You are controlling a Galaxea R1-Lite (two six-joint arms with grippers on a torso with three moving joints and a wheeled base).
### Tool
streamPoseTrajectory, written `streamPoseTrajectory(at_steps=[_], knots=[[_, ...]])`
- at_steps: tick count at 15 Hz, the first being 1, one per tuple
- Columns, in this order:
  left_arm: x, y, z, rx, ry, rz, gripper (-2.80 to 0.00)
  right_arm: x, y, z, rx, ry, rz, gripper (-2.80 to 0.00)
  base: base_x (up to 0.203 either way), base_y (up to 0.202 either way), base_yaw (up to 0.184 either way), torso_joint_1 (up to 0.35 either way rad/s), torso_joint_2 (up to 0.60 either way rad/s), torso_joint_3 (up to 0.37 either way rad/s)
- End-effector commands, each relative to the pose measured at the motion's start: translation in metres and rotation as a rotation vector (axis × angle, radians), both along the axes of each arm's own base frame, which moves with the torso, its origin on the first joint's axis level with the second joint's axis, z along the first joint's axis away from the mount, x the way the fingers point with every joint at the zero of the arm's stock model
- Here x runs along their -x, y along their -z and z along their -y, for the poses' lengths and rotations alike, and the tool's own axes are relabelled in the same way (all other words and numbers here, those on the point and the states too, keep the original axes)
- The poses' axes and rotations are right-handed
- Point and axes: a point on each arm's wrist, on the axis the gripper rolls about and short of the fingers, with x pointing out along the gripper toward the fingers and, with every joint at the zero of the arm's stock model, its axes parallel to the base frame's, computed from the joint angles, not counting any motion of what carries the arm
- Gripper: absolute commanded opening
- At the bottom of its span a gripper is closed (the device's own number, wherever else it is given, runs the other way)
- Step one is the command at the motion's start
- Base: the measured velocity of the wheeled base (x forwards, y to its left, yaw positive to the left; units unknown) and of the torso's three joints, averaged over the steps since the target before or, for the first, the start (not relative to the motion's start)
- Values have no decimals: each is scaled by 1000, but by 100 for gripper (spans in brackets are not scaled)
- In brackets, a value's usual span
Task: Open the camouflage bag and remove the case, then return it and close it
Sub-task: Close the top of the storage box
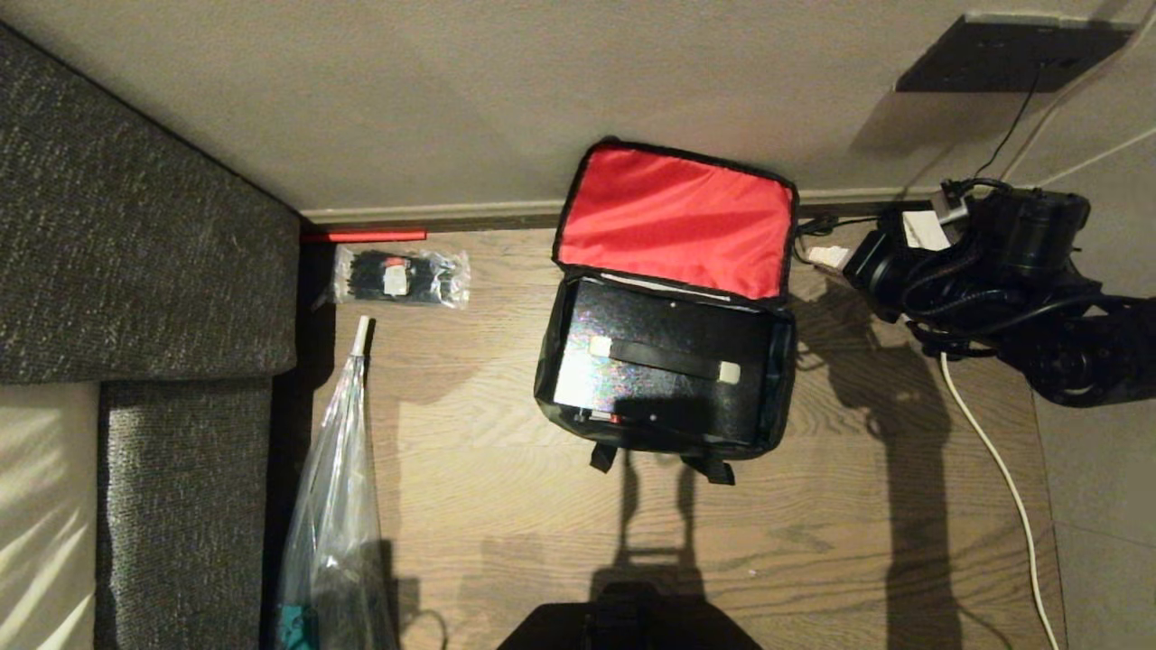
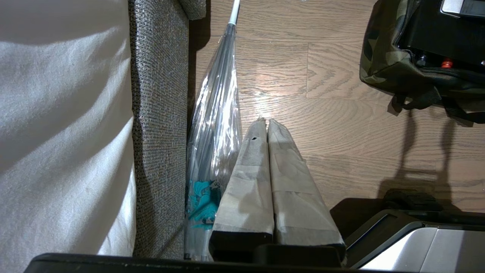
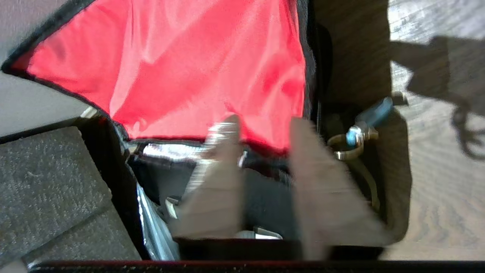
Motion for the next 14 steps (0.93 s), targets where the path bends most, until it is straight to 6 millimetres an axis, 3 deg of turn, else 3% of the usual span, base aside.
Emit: streamPoseTrajectory(at_steps=[1,8,11,14], knots=[[0,1,0,0,-1,-1,-280,-22,0,0,6,5,24,0,0,0,0,0,0,0],[0,1,0,0,-1,-1,-280,-86,44,10,19,29,9,0,0,0,0,0,0,0],[0,1,0,0,-1,-1,-280,-104,44,4,-44,19,38,0,0,0,0,0,0,0],[0,1,0,0,-1,-1,-280,-108,30,-5,-158,-28,135,0,0,0,0,0,0,0]])
